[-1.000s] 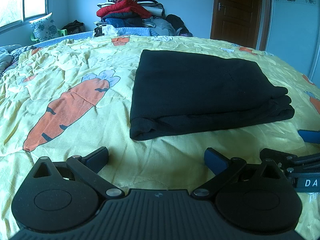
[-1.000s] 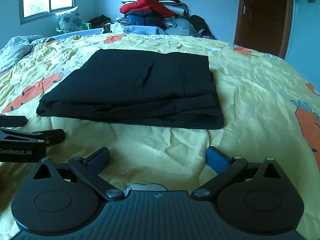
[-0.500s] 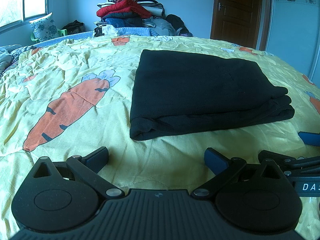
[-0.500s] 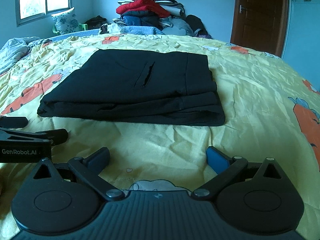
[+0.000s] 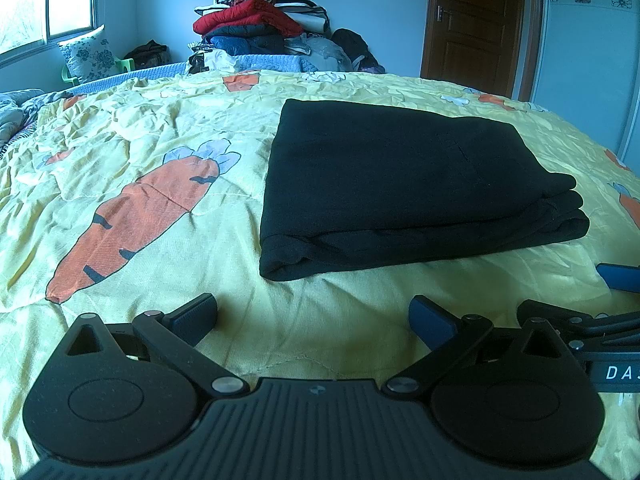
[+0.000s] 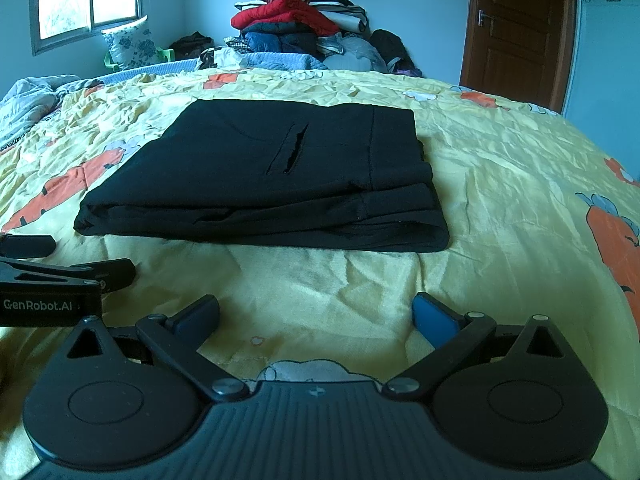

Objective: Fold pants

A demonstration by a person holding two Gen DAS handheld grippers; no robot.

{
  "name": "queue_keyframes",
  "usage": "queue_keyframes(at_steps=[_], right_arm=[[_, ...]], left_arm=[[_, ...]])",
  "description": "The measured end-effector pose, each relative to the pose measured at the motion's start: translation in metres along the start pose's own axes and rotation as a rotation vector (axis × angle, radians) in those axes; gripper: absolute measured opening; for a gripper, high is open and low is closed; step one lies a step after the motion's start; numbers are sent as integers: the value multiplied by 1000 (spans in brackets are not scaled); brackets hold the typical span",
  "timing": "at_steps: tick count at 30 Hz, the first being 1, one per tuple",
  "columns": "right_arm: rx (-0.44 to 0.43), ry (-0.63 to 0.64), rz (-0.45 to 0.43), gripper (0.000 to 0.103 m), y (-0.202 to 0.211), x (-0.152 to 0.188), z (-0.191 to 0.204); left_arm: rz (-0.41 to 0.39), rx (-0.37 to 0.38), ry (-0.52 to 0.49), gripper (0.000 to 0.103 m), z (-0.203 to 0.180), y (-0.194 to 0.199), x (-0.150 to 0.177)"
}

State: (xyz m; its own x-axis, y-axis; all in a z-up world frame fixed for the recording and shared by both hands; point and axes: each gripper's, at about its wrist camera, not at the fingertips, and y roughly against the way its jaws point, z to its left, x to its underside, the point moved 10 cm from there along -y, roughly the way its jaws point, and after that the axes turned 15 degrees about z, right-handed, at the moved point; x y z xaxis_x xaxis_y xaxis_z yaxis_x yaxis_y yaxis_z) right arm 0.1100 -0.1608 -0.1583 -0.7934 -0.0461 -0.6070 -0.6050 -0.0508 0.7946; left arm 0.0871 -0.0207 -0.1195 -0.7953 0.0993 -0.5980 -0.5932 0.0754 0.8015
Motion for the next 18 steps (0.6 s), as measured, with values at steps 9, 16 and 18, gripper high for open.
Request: queue_keyframes(at_steps=[9,16,18], right_arm=[[29,-46,-2,103,1,1,-20],[32,-33,0,103,1,1,-19],[31,-34,0,103,1,2,-19]], left_arm=[[0,0,0,103,0,0,0],[0,0,0,103,0,0,0],[0,0,0,103,0,0,0]])
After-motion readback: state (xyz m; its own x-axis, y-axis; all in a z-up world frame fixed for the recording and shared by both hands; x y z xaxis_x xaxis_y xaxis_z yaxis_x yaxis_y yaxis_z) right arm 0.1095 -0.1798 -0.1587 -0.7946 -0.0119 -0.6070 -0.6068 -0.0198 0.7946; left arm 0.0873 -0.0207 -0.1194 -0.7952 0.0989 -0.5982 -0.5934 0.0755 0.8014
